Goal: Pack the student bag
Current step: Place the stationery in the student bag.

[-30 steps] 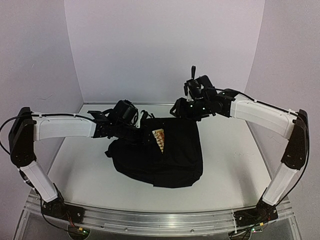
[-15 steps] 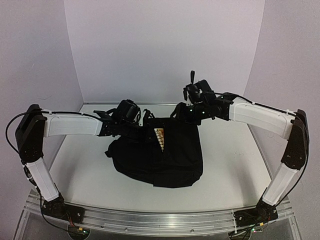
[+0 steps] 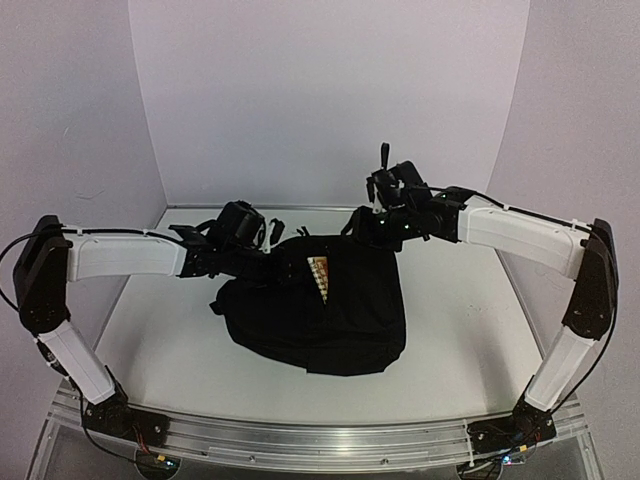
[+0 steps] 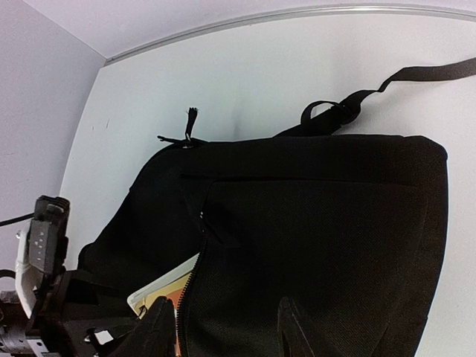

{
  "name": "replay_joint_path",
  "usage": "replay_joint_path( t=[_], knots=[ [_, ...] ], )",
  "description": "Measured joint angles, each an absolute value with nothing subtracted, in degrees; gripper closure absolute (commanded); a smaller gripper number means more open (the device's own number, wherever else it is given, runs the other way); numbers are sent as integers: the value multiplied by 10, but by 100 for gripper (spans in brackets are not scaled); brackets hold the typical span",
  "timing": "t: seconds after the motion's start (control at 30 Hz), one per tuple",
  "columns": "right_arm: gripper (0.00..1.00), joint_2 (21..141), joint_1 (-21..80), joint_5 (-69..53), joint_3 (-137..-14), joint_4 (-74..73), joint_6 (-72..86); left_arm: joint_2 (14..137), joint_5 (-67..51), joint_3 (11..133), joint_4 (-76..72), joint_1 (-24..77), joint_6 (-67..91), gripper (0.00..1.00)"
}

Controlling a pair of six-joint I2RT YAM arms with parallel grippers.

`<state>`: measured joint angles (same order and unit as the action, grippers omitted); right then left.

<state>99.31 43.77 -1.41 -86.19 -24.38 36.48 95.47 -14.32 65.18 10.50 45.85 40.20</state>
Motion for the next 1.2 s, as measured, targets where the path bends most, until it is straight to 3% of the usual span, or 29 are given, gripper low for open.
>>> replay_joint_path(
  t=[0.27,0.43,0.77,0.9,1.0,1.2],
  knots=[
    [56,993,438,-14,-861,-240,367,886,-163,622,56,452,445,40],
    [56,992,438,-14,-861,-239,368,890,-193,624,24,452,453,41],
    [56,976,438,-14,-851,-238,371,971,-215,661,20,452,453,57],
    [56,969,438,-14,-850,-237,371,983,-225,664,19,452,456,85],
    [56,966,438,-14,-850,-236,371,987,-234,664,15,452,450,98],
    [56,965,438,-14,-849,-236,373,1000,-271,664,-23,449,450,100]
  ],
)
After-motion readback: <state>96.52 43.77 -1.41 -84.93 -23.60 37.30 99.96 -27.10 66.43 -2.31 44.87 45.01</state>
